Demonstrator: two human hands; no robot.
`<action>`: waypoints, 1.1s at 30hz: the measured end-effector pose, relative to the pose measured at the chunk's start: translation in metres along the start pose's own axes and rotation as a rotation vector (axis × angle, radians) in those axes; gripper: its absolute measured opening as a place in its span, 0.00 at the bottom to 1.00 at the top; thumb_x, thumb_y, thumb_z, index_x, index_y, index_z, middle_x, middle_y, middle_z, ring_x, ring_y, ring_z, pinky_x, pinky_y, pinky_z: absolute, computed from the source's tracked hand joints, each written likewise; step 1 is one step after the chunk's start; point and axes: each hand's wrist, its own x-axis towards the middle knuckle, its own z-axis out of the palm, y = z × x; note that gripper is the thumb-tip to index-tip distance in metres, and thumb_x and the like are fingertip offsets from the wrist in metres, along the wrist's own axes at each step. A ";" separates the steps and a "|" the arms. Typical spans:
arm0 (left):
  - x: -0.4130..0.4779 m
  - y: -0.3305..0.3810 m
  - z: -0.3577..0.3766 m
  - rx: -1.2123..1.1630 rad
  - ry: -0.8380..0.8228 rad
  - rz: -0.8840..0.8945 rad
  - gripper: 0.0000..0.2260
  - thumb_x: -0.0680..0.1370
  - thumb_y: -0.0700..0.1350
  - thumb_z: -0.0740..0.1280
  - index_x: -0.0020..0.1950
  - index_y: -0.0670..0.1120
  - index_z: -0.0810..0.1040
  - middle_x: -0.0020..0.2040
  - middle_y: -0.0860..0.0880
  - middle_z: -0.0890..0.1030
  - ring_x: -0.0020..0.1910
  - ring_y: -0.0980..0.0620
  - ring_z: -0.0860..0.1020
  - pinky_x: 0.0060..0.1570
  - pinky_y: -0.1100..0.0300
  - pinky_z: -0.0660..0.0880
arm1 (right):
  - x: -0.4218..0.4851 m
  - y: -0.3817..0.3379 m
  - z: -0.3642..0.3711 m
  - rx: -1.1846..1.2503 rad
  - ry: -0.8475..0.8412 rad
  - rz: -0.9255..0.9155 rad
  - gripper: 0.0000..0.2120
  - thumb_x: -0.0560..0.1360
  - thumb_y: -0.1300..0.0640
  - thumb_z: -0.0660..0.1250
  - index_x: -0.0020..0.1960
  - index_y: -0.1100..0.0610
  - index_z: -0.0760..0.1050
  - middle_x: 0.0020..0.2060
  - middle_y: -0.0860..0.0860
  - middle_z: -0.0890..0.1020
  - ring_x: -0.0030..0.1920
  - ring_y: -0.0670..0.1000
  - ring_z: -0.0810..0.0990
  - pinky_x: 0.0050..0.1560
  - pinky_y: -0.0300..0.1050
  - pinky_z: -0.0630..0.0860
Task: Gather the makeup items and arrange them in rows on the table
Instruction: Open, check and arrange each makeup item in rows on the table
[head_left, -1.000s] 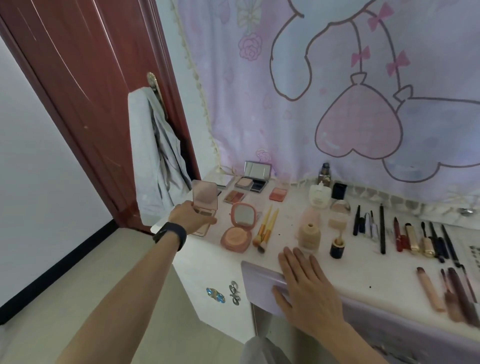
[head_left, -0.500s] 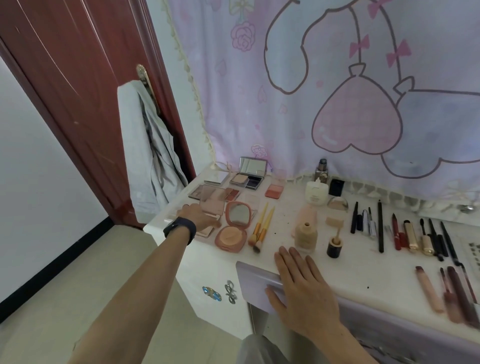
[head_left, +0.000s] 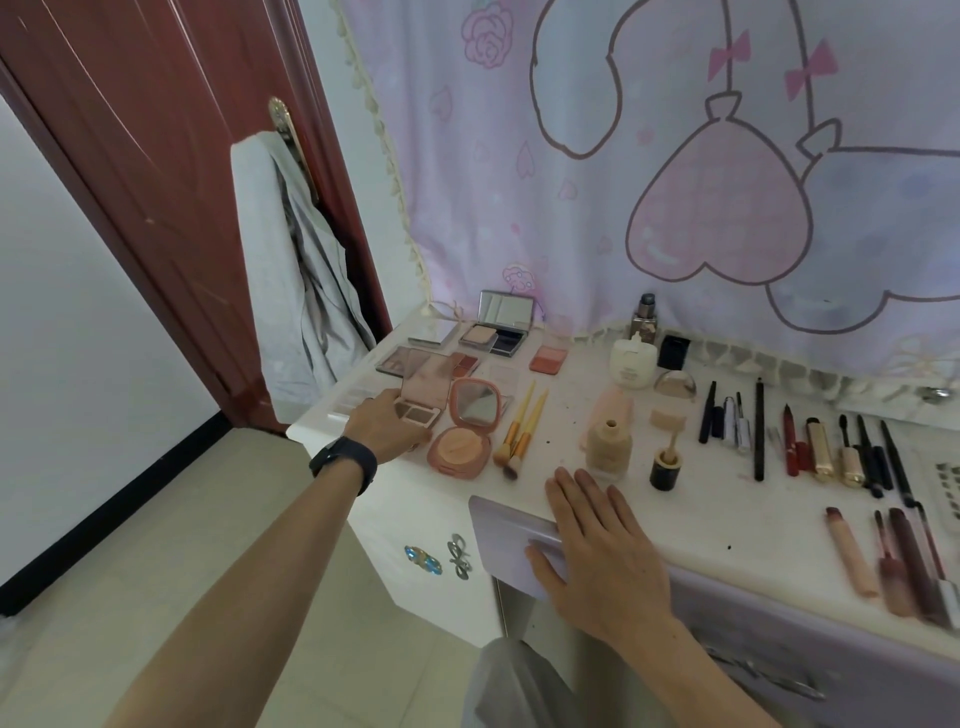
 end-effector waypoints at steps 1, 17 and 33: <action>-0.001 -0.001 0.001 -0.015 0.012 -0.003 0.32 0.68 0.50 0.77 0.70 0.47 0.71 0.59 0.47 0.80 0.52 0.50 0.75 0.47 0.59 0.71 | 0.000 0.000 0.000 0.003 0.004 0.001 0.34 0.77 0.38 0.61 0.74 0.60 0.72 0.73 0.56 0.74 0.73 0.57 0.72 0.73 0.58 0.67; -0.004 -0.003 0.002 -0.124 0.057 0.018 0.33 0.72 0.55 0.75 0.74 0.46 0.69 0.67 0.47 0.77 0.65 0.46 0.74 0.55 0.58 0.71 | 0.000 0.001 0.004 0.004 0.026 0.000 0.33 0.77 0.38 0.63 0.74 0.59 0.72 0.73 0.55 0.74 0.73 0.57 0.72 0.73 0.58 0.66; 0.010 -0.060 -0.013 0.154 0.162 -0.132 0.22 0.77 0.55 0.64 0.71 0.52 0.73 0.72 0.50 0.72 0.70 0.43 0.67 0.69 0.48 0.62 | 0.000 0.002 0.006 -0.024 0.068 -0.029 0.31 0.78 0.41 0.63 0.74 0.60 0.73 0.72 0.57 0.75 0.72 0.58 0.74 0.70 0.59 0.71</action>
